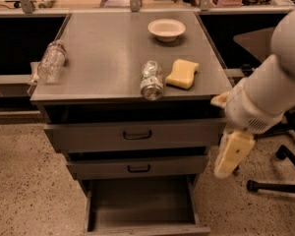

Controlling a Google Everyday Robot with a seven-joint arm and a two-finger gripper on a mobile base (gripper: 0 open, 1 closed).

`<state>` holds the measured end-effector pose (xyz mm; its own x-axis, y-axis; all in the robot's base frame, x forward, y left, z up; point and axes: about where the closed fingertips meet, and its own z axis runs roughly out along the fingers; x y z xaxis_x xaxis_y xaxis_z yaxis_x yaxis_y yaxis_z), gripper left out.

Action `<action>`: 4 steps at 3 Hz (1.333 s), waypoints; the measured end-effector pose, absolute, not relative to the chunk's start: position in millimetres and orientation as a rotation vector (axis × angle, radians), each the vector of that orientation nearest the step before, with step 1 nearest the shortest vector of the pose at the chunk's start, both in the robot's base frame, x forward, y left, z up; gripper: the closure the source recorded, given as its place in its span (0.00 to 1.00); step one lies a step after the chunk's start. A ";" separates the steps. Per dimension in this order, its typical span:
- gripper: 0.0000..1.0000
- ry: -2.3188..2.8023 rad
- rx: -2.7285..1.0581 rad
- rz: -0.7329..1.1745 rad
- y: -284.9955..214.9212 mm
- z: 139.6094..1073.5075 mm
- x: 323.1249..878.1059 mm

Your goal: Close bottom drawer

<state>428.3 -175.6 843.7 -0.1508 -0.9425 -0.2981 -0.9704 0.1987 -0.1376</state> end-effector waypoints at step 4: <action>0.00 2.071 -2.016 0.133 -144.8 685.7 383.9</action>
Offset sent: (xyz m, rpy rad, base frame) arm -0.0188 0.0267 -0.0742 0.0343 0.0625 0.0698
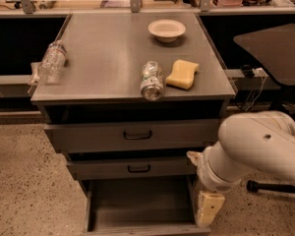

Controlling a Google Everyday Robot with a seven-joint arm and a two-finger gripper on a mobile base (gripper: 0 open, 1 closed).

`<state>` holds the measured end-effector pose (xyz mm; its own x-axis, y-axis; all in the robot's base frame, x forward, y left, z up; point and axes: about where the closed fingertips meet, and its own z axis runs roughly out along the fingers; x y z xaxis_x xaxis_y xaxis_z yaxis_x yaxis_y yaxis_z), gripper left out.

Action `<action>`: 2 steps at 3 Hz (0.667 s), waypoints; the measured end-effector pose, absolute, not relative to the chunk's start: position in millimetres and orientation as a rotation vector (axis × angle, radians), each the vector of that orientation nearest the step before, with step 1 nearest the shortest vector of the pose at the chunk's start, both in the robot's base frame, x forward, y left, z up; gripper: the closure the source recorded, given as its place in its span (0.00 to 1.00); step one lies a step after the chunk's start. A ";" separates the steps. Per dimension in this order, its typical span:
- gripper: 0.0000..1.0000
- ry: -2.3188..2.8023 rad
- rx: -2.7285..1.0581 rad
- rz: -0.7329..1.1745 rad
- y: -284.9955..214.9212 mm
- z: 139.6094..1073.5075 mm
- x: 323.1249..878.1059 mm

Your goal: Close bottom drawer

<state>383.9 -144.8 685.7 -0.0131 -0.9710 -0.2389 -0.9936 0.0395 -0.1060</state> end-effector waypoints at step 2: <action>0.00 1.873 -1.840 0.317 -154.4 572.9 427.4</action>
Offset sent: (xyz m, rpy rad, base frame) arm 0.0697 -0.0019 -0.1308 0.5001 -0.1368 0.1281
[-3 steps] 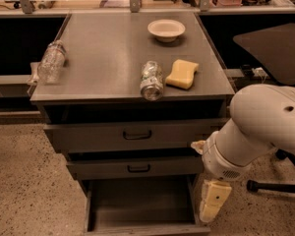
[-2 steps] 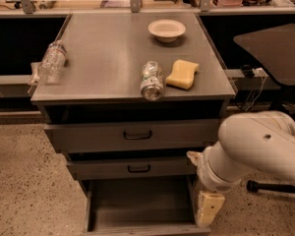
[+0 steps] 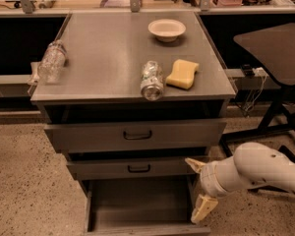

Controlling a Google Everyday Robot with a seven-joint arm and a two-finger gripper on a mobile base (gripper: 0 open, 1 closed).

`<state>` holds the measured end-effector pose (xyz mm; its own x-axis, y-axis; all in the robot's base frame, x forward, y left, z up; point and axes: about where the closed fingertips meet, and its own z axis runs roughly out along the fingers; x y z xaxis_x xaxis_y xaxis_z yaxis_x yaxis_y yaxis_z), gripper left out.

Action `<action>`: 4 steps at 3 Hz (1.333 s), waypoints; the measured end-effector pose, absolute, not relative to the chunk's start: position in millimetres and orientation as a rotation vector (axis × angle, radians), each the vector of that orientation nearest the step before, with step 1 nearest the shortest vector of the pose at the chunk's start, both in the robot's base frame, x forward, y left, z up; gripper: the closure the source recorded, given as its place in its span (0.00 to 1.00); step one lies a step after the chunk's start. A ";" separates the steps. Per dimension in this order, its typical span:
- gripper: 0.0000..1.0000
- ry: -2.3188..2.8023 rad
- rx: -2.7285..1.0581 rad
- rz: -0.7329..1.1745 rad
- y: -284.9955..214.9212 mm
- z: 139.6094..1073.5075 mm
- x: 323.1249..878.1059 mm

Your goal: Close bottom drawer

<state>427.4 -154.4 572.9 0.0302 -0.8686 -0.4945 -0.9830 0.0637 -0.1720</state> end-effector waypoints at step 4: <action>0.27 1.678 -1.849 0.751 -113.6 412.6 439.3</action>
Offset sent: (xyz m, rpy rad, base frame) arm 0.0304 0.0377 -0.0766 0.2446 0.0967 0.1775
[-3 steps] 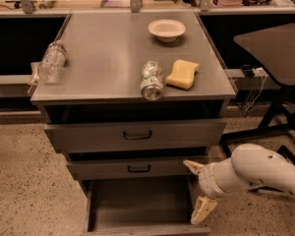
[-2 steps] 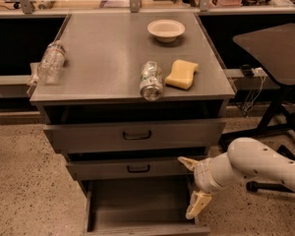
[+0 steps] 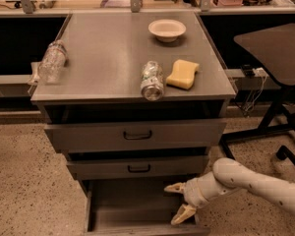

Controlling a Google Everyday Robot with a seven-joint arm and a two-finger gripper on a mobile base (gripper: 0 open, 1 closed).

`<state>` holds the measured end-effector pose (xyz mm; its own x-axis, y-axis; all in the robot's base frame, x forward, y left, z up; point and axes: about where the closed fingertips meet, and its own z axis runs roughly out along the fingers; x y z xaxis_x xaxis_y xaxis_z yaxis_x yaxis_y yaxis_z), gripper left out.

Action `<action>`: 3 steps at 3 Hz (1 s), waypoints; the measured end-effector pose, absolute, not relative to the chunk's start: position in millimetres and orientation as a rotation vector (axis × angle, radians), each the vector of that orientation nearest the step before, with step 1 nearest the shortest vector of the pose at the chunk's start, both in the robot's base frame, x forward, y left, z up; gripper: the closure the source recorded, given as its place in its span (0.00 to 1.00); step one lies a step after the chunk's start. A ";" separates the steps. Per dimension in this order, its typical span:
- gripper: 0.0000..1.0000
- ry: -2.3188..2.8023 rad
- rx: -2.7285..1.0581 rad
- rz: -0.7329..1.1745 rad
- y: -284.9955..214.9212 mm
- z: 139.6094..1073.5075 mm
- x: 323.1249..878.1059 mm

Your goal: Close bottom drawer

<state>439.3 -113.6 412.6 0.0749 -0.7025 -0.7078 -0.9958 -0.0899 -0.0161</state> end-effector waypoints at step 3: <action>1.00 1.747 -1.844 0.914 -86.0 298.0 380.3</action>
Offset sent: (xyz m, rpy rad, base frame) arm -0.0675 0.0186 -0.1140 0.0377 0.2076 0.0460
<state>380.3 -86.0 298.0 -0.0156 -0.6969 -0.7170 -0.9864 -0.1068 0.1252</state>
